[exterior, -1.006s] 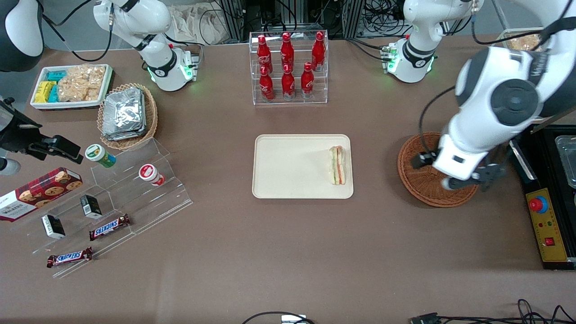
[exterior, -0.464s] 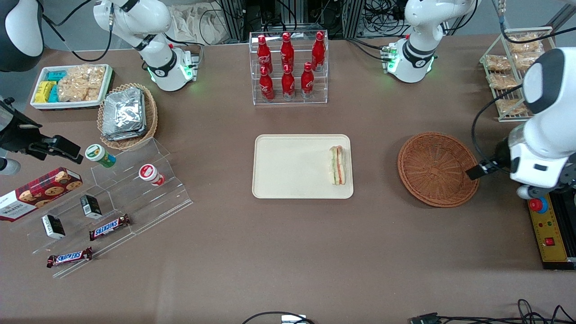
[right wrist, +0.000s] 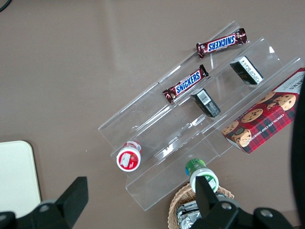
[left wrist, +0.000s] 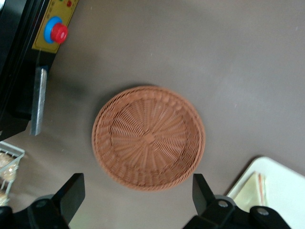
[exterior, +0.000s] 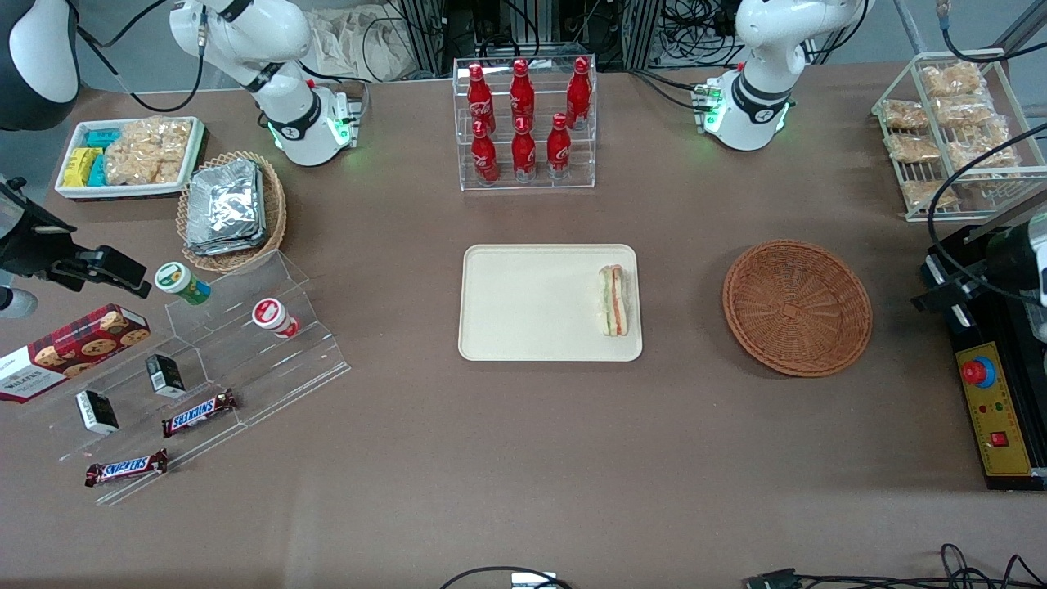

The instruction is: Place sandwich from basket to tray

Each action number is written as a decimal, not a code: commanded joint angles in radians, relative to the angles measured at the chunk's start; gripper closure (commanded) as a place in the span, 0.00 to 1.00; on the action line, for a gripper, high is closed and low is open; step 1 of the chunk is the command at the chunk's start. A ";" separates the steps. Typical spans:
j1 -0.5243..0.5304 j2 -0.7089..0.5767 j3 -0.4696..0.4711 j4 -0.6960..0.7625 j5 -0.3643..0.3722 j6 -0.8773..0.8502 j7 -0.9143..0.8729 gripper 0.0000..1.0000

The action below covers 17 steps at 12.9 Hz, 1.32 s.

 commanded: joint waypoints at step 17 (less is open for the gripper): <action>-0.378 -0.145 0.075 -0.041 0.001 -0.108 0.104 0.00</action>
